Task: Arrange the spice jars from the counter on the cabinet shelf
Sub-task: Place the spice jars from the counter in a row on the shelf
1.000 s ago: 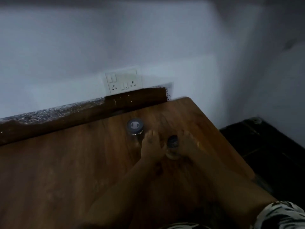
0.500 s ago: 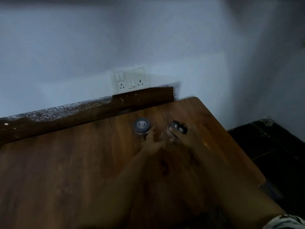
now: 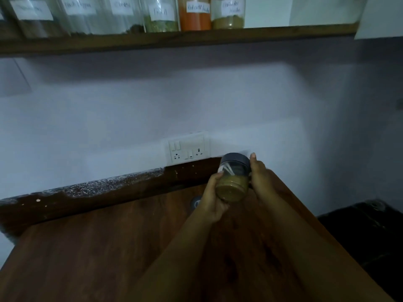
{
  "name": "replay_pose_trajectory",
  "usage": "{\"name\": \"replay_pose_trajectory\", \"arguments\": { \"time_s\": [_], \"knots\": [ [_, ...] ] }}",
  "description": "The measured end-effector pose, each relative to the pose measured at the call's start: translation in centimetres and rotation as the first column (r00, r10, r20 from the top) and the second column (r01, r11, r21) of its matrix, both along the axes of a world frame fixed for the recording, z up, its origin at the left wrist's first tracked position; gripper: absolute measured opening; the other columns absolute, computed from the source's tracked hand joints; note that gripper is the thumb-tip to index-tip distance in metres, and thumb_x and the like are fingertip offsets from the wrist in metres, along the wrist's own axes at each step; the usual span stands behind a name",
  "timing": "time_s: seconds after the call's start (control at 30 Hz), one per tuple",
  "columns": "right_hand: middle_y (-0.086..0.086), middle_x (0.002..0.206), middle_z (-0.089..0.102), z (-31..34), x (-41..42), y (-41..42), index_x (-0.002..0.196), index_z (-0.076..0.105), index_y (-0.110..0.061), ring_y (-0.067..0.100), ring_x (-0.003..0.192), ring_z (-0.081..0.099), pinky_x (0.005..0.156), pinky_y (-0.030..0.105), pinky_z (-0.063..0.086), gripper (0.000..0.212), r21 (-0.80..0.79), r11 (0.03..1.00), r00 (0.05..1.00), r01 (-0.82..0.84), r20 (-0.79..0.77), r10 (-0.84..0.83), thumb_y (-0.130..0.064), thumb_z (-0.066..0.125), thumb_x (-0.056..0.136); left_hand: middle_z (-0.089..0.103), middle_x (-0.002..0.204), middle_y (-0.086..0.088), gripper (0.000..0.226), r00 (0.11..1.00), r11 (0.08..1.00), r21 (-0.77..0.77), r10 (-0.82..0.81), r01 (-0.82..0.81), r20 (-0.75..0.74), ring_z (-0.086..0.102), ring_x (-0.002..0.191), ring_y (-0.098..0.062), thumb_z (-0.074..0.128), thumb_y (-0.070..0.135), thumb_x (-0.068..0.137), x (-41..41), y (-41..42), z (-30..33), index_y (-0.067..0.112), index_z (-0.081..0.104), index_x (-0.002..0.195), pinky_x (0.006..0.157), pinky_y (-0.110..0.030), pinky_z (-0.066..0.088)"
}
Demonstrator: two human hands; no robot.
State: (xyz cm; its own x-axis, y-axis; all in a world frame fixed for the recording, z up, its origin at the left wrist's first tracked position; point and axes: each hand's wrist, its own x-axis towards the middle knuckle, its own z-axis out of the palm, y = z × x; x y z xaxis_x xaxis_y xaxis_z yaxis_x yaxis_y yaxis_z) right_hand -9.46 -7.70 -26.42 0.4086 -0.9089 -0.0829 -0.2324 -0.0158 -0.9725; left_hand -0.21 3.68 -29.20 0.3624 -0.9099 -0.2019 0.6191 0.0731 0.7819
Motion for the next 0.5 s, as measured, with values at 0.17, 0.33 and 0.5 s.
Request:
{"name": "replay_pose_trajectory", "arguments": {
  "time_s": [0.17,0.33,0.5],
  "knots": [
    [0.007,0.134,0.053,1.3,0.5,1.8,0.126,0.045,-0.031,0.026,0.112,0.059,0.095,0.04,0.052,0.056,-0.023,0.993,0.979,-0.118,0.165,0.121,-0.061,0.06,0.083,0.061,0.127,-0.014,0.069,0.966,0.995,0.065,0.054,-0.073,0.254,0.064,0.106,-0.028,0.065,0.039,0.078,0.5,-1.2,1.8,0.03,0.04,0.142,0.073,-0.038,0.058],
    [0.009,0.146,0.04,3.1,0.7,1.5,0.147,0.03,-0.037,0.031,0.125,0.052,0.1,0.043,0.049,0.067,-0.115,0.99,0.987,-0.08,0.127,0.095,-0.049,0.061,0.09,0.063,0.126,-0.015,0.067,0.977,0.997,-0.068,-0.028,0.043,0.21,0.065,0.104,-0.028,0.062,0.032,0.076,1.0,-1.4,4.2,0.021,0.045,0.141,0.08,-0.042,0.057],
    [0.009,0.131,0.055,4.4,0.3,0.9,0.144,0.034,-0.039,0.022,0.097,0.065,0.091,0.042,0.055,0.048,0.005,0.994,0.938,-0.111,0.331,0.103,-0.039,0.05,0.098,0.057,0.135,-0.008,0.061,0.965,0.989,-0.134,-0.019,0.055,0.261,0.062,0.11,-0.024,0.057,0.018,0.092,1.2,-1.5,5.1,0.04,0.034,0.144,0.085,-0.04,0.054]
  ]
}}
